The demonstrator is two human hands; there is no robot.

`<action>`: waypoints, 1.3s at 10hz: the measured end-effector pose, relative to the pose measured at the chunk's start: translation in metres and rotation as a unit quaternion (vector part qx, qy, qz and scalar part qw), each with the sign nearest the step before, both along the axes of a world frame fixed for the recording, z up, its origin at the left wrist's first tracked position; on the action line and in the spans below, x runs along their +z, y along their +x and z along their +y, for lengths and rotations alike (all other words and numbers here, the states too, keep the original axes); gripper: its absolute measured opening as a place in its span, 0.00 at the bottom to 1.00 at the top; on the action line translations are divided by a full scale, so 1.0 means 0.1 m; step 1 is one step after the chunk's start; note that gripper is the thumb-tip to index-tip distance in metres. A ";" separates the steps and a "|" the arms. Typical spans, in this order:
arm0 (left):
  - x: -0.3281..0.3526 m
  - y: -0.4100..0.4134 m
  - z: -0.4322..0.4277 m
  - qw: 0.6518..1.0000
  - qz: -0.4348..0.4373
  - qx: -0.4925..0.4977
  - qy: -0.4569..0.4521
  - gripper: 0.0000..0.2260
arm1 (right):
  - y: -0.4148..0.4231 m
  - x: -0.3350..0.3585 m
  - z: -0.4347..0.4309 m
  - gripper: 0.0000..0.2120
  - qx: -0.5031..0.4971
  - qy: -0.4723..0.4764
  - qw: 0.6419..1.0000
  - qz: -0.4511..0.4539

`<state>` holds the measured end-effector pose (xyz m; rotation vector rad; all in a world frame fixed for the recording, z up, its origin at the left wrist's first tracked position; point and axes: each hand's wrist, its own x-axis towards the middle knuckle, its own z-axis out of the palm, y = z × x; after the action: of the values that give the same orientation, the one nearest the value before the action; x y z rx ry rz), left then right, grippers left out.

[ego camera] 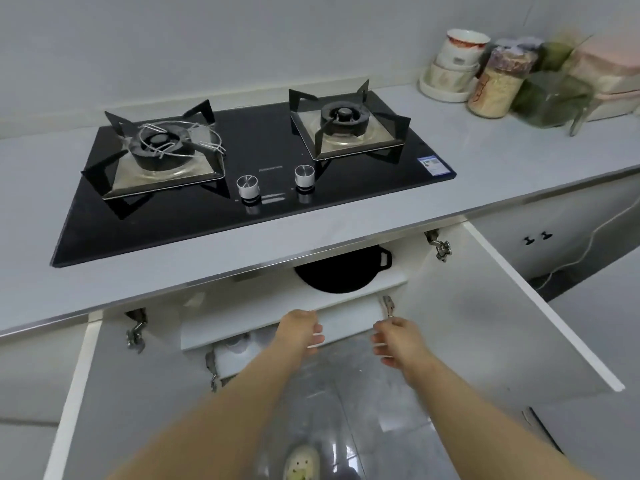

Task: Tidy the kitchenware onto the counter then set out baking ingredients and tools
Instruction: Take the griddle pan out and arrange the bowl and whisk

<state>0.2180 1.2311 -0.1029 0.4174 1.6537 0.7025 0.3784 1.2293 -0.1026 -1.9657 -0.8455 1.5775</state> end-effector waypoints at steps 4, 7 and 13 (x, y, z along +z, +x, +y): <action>-1.04 0.59 0.76 0.960 0.226 -0.160 -0.051 0.13 | 0.61 -0.84 1.04 0.14 0.090 -0.077 0.993 -0.010; -1.94 0.98 1.43 0.795 0.433 -0.425 0.001 0.25 | 0.82 -1.76 1.56 0.06 0.117 -0.070 0.989 -0.063; -2.89 0.85 1.87 0.721 0.502 -0.476 -0.024 0.43 | 1.05 -2.81 1.63 0.14 0.188 -0.136 0.969 -0.088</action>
<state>0.3029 1.4181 -0.3920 1.6782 2.0408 -0.4859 0.4830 1.3921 -0.3832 -2.2665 -1.1853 1.8298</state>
